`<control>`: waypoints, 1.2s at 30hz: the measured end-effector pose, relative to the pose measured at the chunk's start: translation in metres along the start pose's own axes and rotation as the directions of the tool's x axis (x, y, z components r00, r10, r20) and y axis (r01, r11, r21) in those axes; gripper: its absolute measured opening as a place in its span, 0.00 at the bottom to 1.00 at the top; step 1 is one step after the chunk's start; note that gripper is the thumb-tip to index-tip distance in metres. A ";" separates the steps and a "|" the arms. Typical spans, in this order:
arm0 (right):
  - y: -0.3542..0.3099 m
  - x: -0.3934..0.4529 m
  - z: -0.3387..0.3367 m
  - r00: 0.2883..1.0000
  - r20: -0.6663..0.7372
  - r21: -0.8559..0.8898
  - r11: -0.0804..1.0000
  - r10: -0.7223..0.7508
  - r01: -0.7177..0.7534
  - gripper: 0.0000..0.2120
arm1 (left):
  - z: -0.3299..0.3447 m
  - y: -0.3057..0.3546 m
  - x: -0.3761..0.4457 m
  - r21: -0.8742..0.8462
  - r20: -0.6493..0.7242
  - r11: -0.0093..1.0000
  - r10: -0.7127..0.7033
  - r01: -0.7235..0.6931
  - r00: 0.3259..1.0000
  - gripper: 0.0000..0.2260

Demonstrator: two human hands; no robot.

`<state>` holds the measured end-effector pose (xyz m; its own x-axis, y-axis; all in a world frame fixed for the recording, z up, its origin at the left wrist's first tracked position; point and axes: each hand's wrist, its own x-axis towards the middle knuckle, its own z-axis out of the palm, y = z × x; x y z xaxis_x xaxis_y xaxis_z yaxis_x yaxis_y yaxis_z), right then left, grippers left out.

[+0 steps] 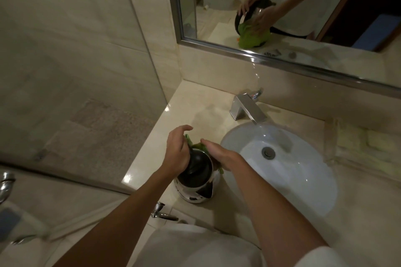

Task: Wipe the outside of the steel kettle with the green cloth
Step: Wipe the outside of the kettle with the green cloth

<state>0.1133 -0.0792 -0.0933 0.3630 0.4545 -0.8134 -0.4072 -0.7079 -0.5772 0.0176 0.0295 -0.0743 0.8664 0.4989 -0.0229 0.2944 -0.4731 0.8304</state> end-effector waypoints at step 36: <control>0.052 -0.111 0.095 0.738 -0.245 -0.771 0.588 -0.628 0.244 0.24 | -0.032 -0.044 -0.031 -0.352 0.170 0.883 -0.265 0.310 0.949 0.11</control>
<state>-0.0280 -0.1146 -0.0399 0.7295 0.6475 -0.2202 0.4952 -0.7222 -0.4830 -0.0350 0.0581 -0.0918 0.8127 0.4758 -0.3365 0.3863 -0.0076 0.9223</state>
